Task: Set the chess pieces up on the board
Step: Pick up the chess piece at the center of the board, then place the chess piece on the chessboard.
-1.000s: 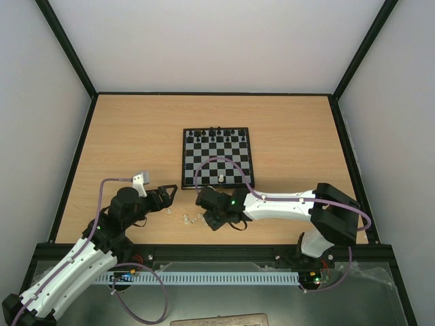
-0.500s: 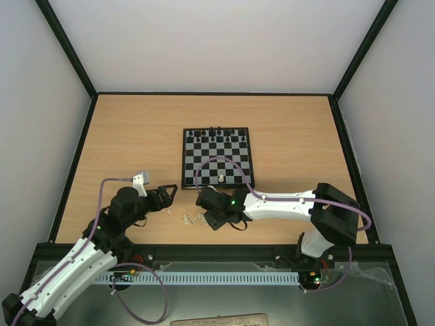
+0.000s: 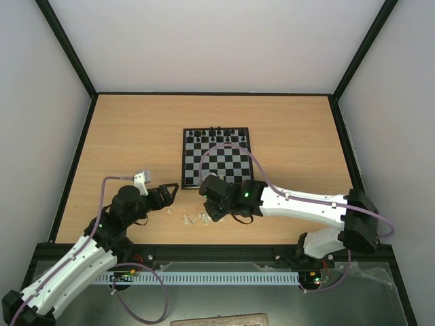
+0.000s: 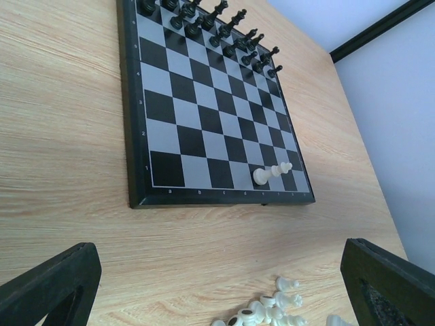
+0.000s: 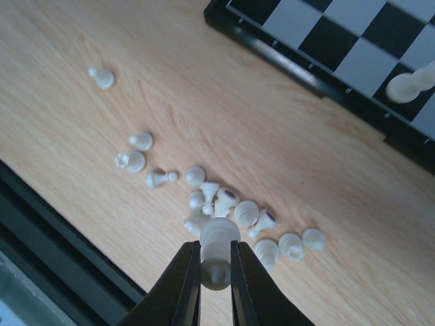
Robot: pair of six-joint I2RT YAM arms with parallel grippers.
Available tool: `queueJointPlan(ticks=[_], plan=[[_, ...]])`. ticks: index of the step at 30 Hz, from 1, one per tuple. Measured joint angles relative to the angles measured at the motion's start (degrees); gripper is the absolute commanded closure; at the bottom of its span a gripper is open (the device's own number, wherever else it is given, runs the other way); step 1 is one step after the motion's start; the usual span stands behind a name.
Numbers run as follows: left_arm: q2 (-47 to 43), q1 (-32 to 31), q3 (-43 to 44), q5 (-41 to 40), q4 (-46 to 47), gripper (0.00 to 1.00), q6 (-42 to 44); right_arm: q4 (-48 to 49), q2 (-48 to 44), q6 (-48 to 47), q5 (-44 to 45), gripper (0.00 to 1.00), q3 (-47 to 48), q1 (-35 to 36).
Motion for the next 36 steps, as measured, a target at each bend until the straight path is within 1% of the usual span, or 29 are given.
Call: queueJointPlan(ticks=[5,12,17,23,36], plan=[[0.76,0.00,0.00,0.04,1.33,0.01,0.02,-0.37,1.99,-0.55,2.29,0.89,2.93,-3.69],[0.92,0.00,0.00,0.26,2.78,0.00,0.22,0.02,11.89,-2.60,4.55,0.89,12.26,-11.58],[0.35,0.00,-0.02,0.44,2.75,0.01,0.28,0.61,19.34,-3.65,4.37,0.90,16.76,-14.75],[-1.86,0.00,-0.02,0.42,2.51,0.00,0.52,0.90,24.46,-4.13,3.98,0.90,17.11,-16.61],[-2.93,0.00,-0.02,0.42,2.01,0.01,0.66,1.86,26.34,-4.33,3.23,0.89,17.11,-18.10]])
